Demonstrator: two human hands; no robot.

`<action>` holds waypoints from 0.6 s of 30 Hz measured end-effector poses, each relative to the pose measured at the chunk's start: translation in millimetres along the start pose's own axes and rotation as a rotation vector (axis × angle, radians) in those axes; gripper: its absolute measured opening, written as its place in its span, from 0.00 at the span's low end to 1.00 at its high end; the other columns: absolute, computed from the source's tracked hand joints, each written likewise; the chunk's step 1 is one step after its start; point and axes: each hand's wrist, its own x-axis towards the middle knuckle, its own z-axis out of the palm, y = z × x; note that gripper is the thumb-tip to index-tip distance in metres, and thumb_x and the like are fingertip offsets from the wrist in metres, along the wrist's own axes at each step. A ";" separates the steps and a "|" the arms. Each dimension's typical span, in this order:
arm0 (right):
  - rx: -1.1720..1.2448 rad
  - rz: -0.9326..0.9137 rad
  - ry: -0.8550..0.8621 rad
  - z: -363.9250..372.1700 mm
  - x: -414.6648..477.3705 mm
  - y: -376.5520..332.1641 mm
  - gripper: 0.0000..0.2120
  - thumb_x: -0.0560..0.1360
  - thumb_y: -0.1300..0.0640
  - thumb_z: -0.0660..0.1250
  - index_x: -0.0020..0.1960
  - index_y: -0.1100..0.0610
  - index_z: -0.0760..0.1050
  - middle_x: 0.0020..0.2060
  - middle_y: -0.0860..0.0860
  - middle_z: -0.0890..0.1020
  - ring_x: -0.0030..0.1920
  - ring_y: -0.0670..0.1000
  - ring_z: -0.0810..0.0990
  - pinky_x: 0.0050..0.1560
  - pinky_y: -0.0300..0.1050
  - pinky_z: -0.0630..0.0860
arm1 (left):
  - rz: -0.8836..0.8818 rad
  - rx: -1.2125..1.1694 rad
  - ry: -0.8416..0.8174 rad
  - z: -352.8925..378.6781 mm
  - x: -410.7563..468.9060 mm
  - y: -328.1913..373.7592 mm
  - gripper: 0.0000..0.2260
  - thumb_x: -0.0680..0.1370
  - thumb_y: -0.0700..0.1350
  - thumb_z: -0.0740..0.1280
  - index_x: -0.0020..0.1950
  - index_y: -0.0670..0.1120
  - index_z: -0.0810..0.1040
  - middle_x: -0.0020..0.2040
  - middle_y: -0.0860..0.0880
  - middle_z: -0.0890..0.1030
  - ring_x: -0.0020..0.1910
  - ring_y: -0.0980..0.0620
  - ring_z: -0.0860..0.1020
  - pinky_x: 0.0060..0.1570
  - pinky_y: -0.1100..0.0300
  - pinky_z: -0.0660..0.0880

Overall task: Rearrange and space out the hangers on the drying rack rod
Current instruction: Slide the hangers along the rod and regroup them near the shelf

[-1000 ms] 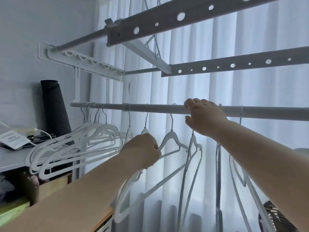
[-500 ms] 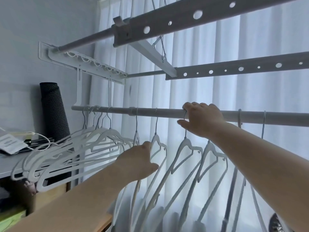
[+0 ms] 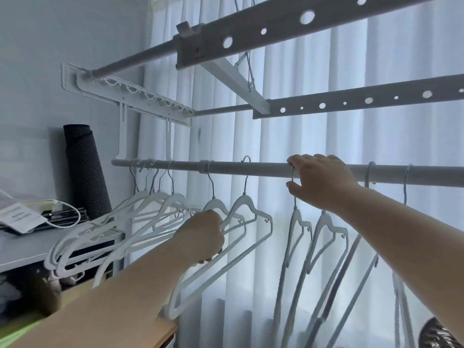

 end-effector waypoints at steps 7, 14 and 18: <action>-0.004 0.017 -0.001 -3.5 -5.4 6.1 0.18 0.77 0.50 0.57 0.65 0.55 0.65 0.58 0.52 0.77 0.60 0.54 0.73 0.60 0.46 0.65 | -0.035 0.054 -0.099 10.9 15.5 18.9 0.12 0.77 0.36 0.53 0.48 0.36 0.76 0.35 0.44 0.80 0.17 0.54 0.66 0.17 0.68 0.63; 0.226 0.113 0.095 -5.7 -12.9 -0.5 0.28 0.77 0.48 0.58 0.73 0.55 0.55 0.70 0.53 0.66 0.72 0.54 0.59 0.71 0.50 0.52 | -0.051 -0.024 -0.184 28.6 -14.1 -5.8 0.12 0.79 0.41 0.53 0.54 0.43 0.75 0.37 0.49 0.80 0.21 0.54 0.67 0.21 0.66 0.64; 0.287 -0.181 0.150 -9.3 -26.0 -31.7 0.23 0.77 0.50 0.59 0.71 0.52 0.62 0.70 0.48 0.67 0.71 0.51 0.59 0.70 0.44 0.52 | -0.033 -0.101 -0.210 20.1 -54.4 -37.3 0.09 0.80 0.43 0.56 0.56 0.50 0.74 0.32 0.54 0.78 0.20 0.55 0.68 0.20 0.66 0.66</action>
